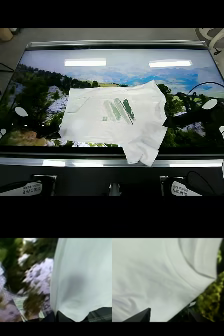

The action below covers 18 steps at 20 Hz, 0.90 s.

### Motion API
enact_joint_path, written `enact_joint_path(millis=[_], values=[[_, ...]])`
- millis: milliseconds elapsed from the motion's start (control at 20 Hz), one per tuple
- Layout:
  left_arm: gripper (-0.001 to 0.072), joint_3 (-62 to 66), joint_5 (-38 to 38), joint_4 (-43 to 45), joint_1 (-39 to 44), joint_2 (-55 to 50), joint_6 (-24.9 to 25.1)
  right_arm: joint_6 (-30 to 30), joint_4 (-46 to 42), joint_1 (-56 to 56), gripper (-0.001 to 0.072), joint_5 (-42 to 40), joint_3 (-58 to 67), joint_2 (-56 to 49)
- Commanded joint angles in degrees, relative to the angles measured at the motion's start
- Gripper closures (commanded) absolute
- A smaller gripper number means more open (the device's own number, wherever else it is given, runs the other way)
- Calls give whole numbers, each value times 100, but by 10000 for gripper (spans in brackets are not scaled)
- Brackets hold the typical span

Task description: Fold the shirts.

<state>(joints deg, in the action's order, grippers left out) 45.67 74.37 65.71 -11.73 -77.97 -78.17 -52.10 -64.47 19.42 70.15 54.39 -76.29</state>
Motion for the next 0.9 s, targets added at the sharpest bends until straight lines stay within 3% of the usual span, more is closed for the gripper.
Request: enact_joint_path(millis=[0, 100, 300, 700, 800, 850], values=[[681, 2, -2, 2, 2, 2, 111, -103, -151, 796, 240, 688, 289, -118], [682, 2, -72, 2, 2, 2, 129, 17, -472, 852, 242, 1012, -105, -144], [682, 2, -63, 0, 4, 9, 125, 396, 92, 610, 243, 767, -1300, -142], [682, 2, -31, 0, 4, 68, 109, 219, 573, 173, 266, 138, -2140, 225], [682, 2, -28, -2, 4, 68, 109, 229, 551, 173, 337, 109, -2295, 225], [682, 2, -28, -2, 4, 68, 109, 243, 553, 173, 409, 42, -2345, 225]])
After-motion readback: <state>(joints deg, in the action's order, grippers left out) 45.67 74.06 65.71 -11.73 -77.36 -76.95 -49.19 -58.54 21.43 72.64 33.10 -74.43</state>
